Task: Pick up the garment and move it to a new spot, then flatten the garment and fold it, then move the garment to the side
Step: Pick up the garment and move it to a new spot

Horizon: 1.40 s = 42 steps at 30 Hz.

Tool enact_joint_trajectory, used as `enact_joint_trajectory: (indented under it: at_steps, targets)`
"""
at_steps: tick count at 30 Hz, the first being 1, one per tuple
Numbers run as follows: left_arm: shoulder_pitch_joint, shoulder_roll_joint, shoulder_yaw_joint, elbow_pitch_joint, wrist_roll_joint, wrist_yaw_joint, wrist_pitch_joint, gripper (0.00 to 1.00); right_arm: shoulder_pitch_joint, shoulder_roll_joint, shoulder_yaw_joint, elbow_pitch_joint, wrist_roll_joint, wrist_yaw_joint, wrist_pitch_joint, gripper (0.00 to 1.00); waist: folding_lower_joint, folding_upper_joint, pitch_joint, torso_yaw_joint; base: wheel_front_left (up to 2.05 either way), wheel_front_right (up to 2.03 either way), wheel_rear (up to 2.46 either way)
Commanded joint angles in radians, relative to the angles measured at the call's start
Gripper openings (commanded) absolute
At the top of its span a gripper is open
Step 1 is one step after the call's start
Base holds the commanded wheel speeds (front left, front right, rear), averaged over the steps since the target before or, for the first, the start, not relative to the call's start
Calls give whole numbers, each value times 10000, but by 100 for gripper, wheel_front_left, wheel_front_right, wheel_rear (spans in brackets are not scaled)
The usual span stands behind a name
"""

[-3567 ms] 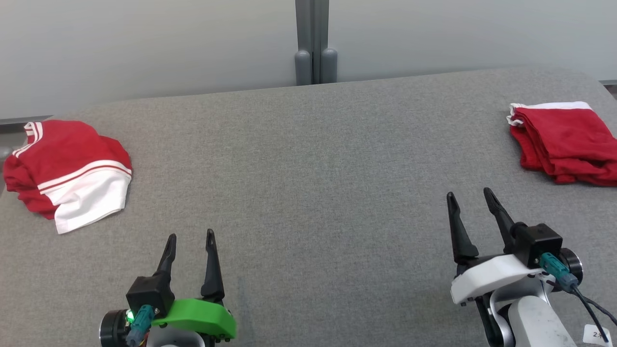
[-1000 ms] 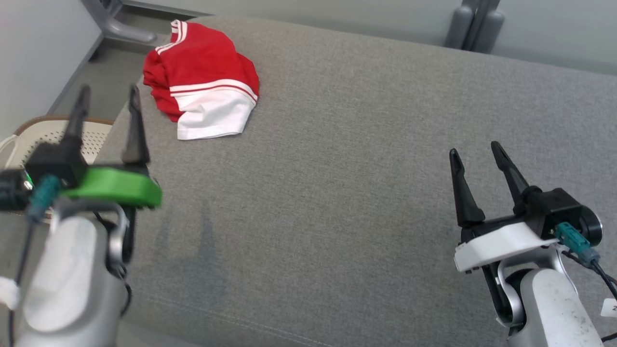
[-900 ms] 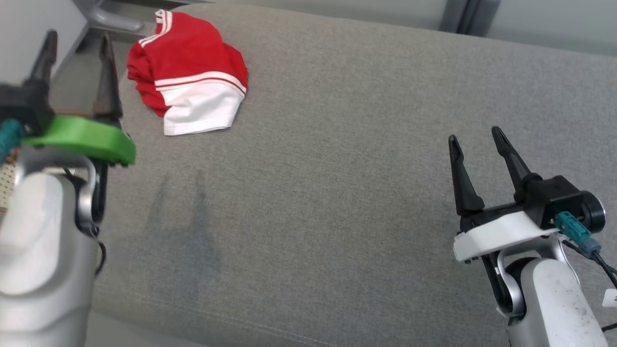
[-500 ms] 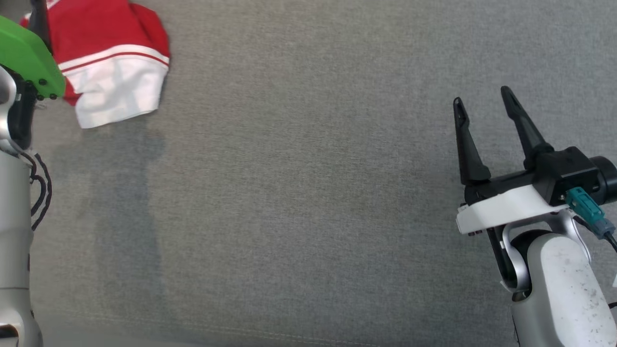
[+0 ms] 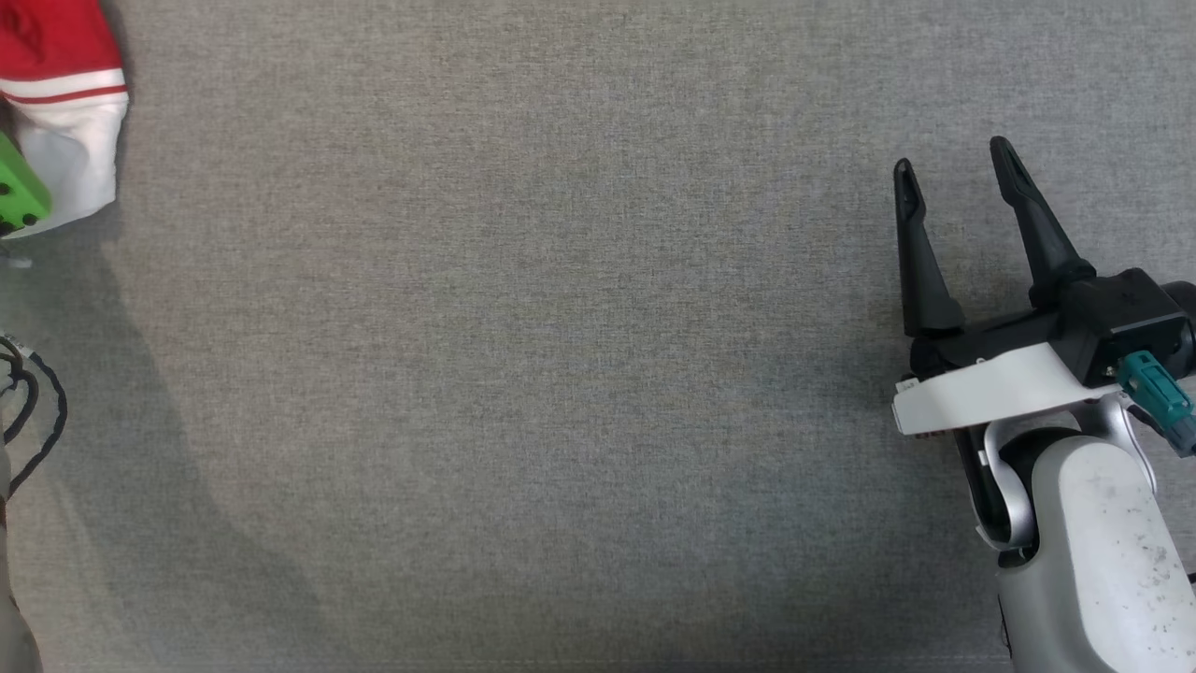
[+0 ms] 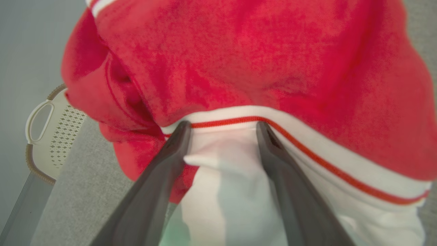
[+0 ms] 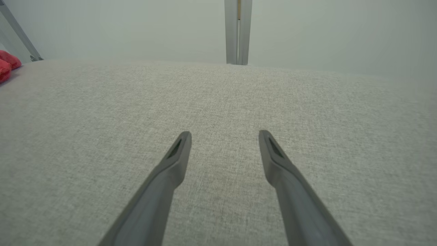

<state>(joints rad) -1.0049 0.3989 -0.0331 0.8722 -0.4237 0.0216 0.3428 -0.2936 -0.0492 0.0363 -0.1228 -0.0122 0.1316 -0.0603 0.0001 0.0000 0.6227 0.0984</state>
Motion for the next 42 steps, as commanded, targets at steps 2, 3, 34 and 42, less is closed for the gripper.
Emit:
enact_joint_trajectory:
  at_steps: [2, 3, 34, 42]
  targets:
    - [-149, -108, 27, 205, -153, -146, 82, 65, -207, -24, 44, 49, 49, -19, -65, 100, -1, 0, 272, -218, 0, 0, 0]
    - [-152, -176, 42, 230, -224, -224, -66, 25, -223, -24, 64, 87, 75, -19, -79, 100, -1, 0, 269, -216, 0, 0, 0]
    - [-1421, -2478, -2983, -1479, -144, -1518, -2085, 0, 944, -22, -248, 2646, 1496, -19, -1486, 100, -1, 0, -4217, -1847, 0, 0, 0]
    - [-222, -3438, -4187, -2416, -1163, -1429, -2755, 0, 922, -22, -287, 2723, 1651, -19, -1624, 100, -1, 0, -3840, -2546, 0, 0, 0]
